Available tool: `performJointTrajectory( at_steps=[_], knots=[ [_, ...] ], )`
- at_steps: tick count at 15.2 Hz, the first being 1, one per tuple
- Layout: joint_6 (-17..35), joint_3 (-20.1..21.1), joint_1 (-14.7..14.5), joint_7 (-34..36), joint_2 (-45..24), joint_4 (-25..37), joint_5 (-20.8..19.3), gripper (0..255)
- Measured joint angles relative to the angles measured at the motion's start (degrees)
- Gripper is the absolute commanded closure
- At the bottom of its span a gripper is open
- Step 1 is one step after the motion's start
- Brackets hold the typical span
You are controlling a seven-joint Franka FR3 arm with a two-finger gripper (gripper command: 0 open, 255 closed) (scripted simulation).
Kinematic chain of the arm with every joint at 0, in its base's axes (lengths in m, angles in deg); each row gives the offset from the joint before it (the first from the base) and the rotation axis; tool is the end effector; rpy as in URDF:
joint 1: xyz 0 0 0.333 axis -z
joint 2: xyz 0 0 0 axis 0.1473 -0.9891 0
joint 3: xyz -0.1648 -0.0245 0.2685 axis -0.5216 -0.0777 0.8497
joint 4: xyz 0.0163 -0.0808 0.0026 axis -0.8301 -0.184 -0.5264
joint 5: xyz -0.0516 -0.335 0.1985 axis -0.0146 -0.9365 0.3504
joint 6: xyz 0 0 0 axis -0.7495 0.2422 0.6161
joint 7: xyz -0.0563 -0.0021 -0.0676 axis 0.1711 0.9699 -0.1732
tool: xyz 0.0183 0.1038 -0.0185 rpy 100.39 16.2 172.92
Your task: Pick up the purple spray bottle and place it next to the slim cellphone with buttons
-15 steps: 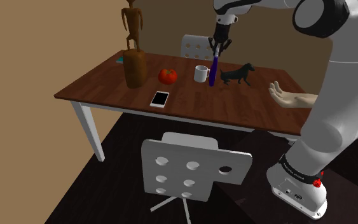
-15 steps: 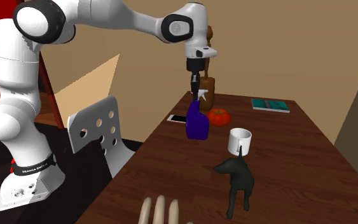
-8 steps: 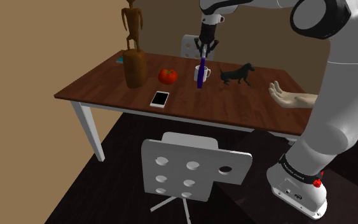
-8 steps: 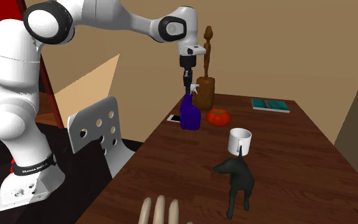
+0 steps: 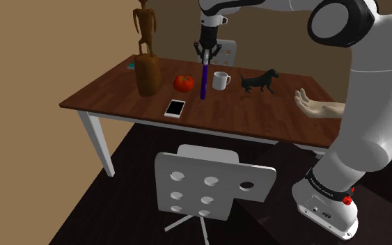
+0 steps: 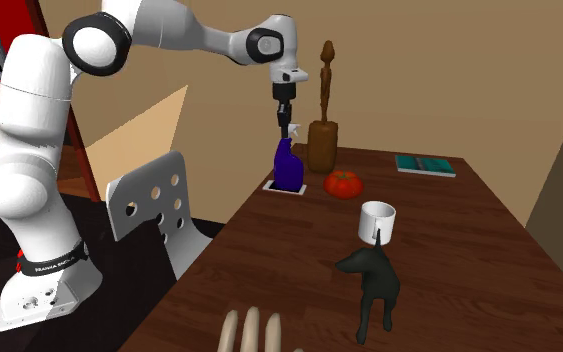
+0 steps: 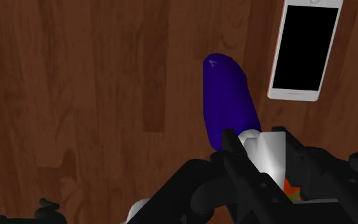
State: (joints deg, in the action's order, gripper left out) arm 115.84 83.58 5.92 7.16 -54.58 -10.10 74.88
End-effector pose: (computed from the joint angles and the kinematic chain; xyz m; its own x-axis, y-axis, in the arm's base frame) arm 0.6816 0.0002 0.4983 0.7416 -0.6698 0.0382 -0.6704 -0.7420 0.0030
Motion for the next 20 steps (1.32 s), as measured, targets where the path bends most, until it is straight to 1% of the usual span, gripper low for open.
performJointTrajectory(
  at_steps=[3,5,16,20],
  knots=[
    [-1.77,0.97,-2.42,3.39,-2.89,4.61,-0.37,255],
    [-1.21,1.22,-3.1,4.35,-3.6,4.72,-0.47,255],
    [6.81,1.31,-3.38,4.93,-4.07,-2.88,-0.56,255],
    [7.45,1.32,-3.42,5.0,-4.16,-3.41,-0.57,255]
  ],
)
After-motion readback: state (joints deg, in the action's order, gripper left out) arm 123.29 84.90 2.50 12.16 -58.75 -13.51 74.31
